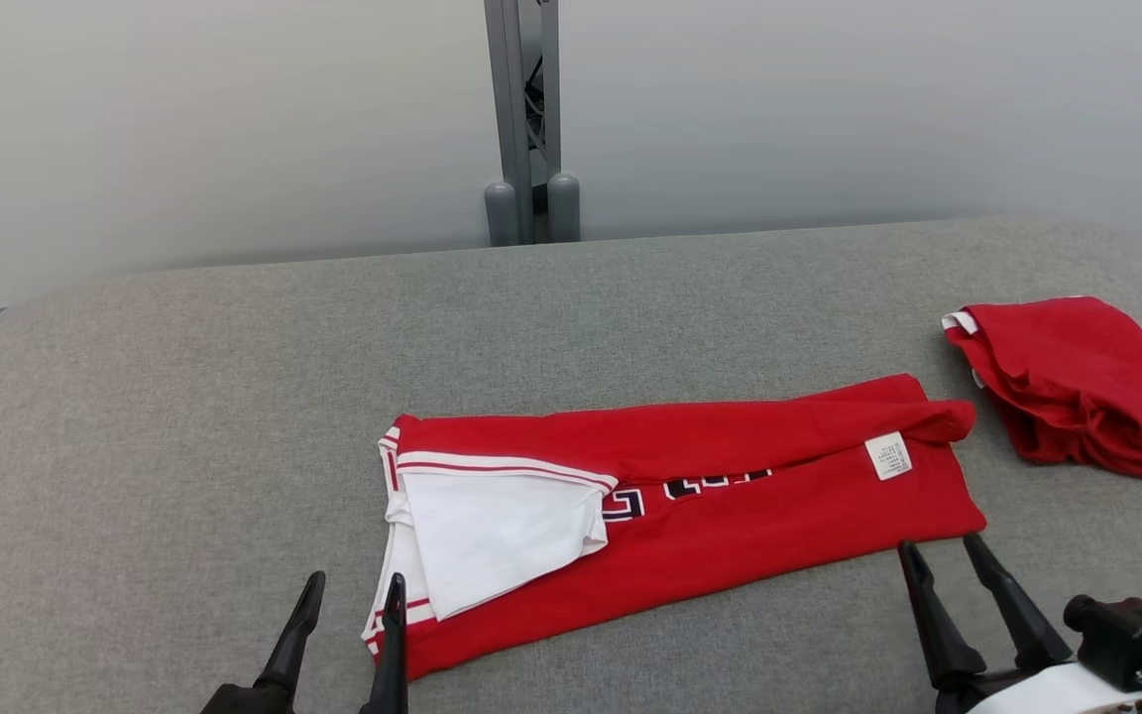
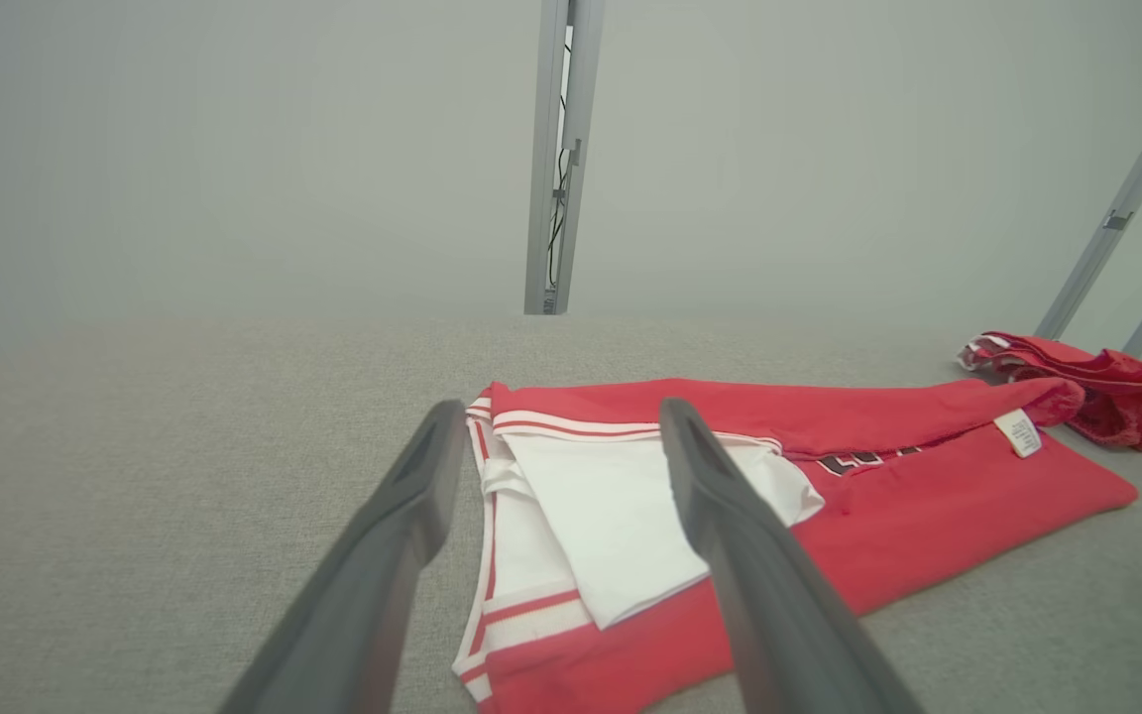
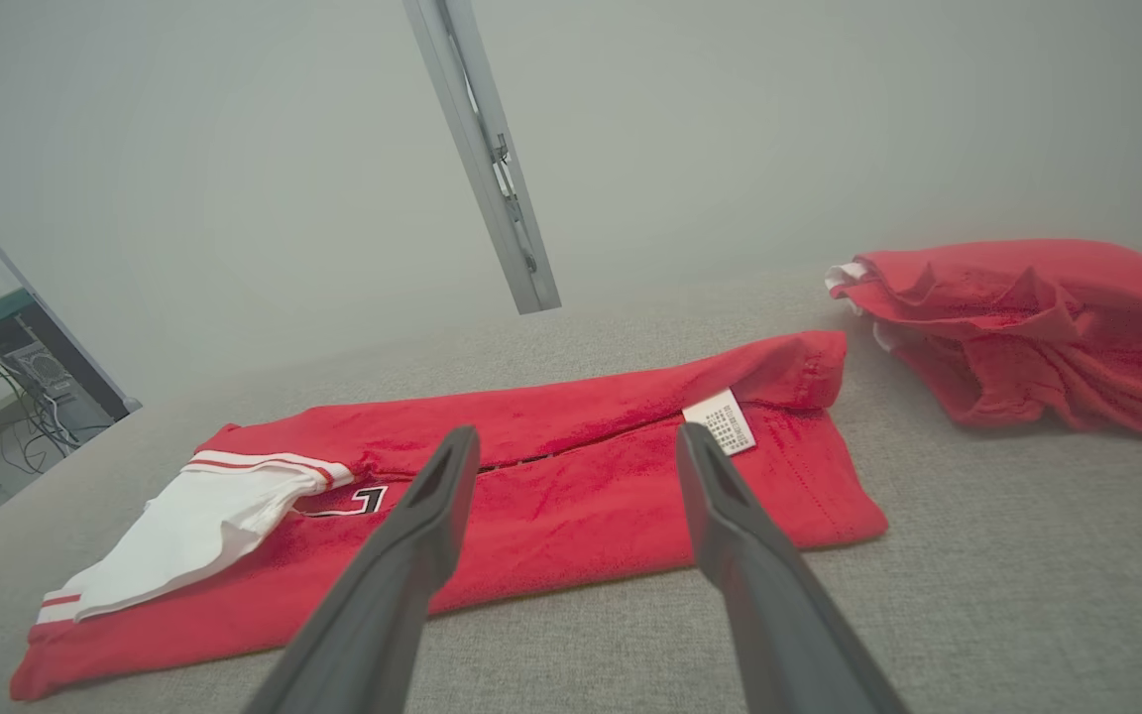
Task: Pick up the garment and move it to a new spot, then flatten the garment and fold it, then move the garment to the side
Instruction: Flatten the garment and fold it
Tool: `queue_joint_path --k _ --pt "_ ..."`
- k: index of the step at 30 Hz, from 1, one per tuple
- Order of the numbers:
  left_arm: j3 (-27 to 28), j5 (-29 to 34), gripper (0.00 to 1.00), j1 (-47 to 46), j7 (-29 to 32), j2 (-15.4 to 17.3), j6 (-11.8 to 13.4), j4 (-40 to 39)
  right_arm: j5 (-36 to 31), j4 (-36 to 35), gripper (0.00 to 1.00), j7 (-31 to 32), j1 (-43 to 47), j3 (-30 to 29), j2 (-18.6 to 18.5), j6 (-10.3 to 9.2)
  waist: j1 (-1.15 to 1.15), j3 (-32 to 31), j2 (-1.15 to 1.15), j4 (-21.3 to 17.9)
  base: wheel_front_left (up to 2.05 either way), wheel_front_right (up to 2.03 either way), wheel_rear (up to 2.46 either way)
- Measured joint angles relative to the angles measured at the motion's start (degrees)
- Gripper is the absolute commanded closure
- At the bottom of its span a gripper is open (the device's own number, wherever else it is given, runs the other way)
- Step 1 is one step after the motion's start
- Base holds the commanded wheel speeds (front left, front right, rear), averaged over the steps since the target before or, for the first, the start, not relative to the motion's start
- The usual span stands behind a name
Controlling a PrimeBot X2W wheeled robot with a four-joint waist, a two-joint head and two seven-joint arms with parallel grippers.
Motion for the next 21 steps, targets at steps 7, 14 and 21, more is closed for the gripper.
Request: queue_joint_path --k 7,14,21 --pt "1.22 1.60 0.00 0.04 0.00 -1.08 -1.53 0.51 4.11 4.13 0.00 0.00 -2.56 0.10 1.18 0.00 0.00 0.95 0.00 -0.46 0.00 0.00 0.00" --pt "1.29 3.12 0.00 -1.20 0.00 -1.88 -3.02 1.24 7.70 16.82 0.00 0.34 -14.49 -1.48 0.79 0.00 0.00 3.05 0.00 -0.46 0.00 0.00 0.00" --pt "0.74 4.60 0.00 -3.16 0.00 -2.46 -4.85 1.68 7.36 31.63 0.00 1.11 -27.36 -5.84 -0.90 -0.01 0.00 6.01 0.00 1.56 0.00 0.00 0.00"
